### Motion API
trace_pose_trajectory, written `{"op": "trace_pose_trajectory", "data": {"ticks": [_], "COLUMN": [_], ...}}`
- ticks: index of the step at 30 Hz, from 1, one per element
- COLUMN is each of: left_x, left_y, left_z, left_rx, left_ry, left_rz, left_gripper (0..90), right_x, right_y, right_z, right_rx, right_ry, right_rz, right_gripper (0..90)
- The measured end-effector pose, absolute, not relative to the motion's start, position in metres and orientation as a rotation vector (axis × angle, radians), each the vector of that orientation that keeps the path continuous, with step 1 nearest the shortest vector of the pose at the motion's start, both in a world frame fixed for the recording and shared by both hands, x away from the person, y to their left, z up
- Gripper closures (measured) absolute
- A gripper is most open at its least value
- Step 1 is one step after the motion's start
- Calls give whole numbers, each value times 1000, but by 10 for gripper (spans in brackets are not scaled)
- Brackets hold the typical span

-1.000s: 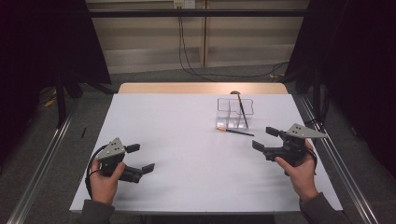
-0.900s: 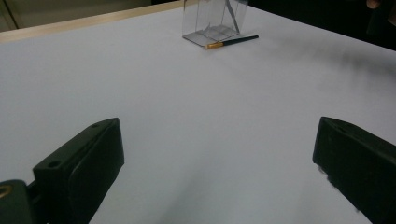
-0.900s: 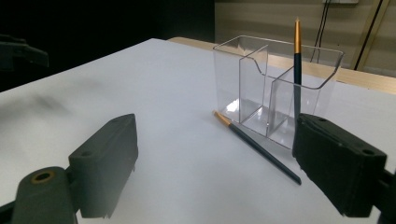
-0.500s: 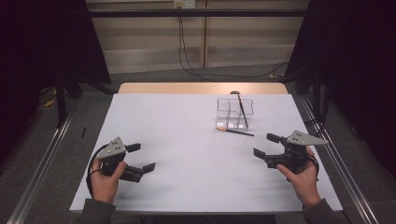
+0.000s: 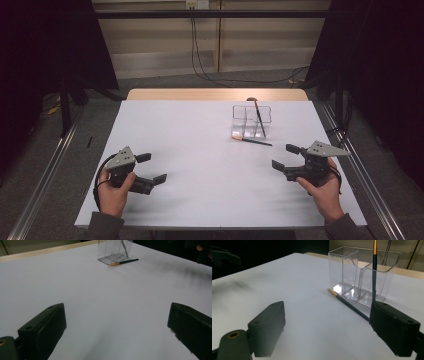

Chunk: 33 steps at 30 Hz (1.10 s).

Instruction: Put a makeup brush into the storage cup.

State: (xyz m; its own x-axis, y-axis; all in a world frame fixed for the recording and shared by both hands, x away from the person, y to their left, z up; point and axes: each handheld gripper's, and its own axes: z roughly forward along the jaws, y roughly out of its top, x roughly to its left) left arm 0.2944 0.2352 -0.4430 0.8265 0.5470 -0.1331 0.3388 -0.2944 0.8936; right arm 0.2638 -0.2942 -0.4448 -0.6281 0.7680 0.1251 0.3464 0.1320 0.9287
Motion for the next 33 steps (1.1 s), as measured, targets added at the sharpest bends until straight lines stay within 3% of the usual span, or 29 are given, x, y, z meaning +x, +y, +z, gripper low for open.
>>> {"op": "trace_pose_trajectory", "data": {"ticks": [33], "left_x": [288], "left_y": [241], "left_z": [-442], "left_rx": [1908], "left_ry": [674], "left_rz": [245], "left_gripper": [18], "right_x": [313], "right_y": [-274], "right_z": [-450], "right_rx": [1066], "right_ry": [2122], "right_rz": [1401], "right_gripper": [137]}}
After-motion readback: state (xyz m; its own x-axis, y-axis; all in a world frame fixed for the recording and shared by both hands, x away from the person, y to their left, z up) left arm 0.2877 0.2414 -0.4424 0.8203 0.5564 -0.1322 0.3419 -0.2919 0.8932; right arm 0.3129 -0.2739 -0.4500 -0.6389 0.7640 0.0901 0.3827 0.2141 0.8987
